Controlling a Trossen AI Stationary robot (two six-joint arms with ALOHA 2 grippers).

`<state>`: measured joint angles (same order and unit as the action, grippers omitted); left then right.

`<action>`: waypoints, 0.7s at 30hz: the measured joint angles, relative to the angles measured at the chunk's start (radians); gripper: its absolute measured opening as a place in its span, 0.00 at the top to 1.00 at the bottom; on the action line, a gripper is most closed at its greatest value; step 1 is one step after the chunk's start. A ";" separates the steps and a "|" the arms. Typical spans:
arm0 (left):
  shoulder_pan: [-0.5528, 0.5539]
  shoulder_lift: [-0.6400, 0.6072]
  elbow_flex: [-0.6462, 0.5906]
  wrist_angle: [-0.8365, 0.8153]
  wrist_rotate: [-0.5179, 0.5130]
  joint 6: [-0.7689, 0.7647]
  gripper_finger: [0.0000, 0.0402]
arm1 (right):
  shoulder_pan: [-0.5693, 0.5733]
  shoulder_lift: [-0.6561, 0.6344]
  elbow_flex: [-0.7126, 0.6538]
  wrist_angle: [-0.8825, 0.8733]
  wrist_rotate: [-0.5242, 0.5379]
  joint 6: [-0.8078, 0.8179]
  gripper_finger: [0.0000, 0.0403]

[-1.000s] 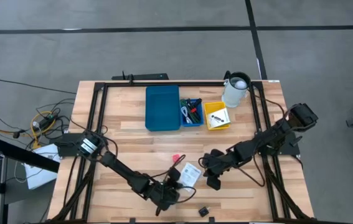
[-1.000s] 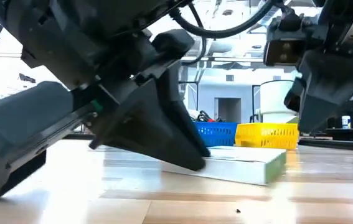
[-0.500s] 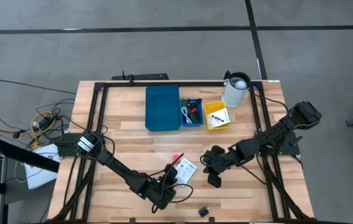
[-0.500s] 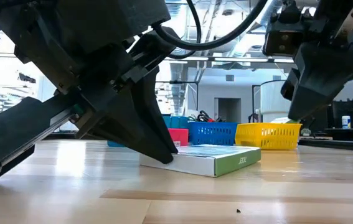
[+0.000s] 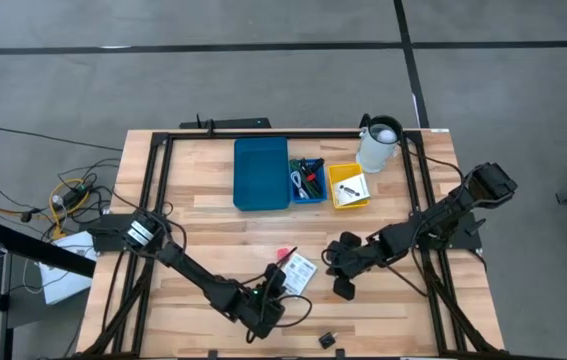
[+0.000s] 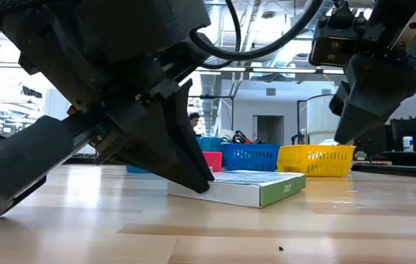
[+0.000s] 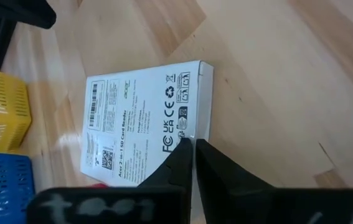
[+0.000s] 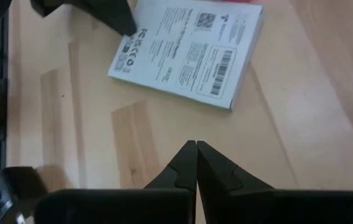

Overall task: Pick and place items into bin
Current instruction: Put the card reader box into the yellow basket

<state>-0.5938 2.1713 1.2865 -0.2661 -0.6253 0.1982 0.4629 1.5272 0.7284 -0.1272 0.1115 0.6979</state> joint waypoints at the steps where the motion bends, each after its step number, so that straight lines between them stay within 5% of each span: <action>1: 0.000 0.002 0.010 -0.008 -0.008 0.000 1.00 | 0.000 0.000 0.000 0.000 0.009 0.000 1.00; 13: -0.014 0.024 0.135 -0.150 -0.133 0.064 1.00 | 0.001 -0.033 0.000 -0.035 0.023 0.000 1.00; 21: -0.015 0.031 0.198 -0.179 -0.196 0.106 1.00 | 0.002 -0.203 0.000 -0.254 0.155 0.042 1.00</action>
<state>-0.6086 2.2024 1.4840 -0.4454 -0.8213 0.3044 0.4644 1.3243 0.7283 -0.3814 0.2667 0.7398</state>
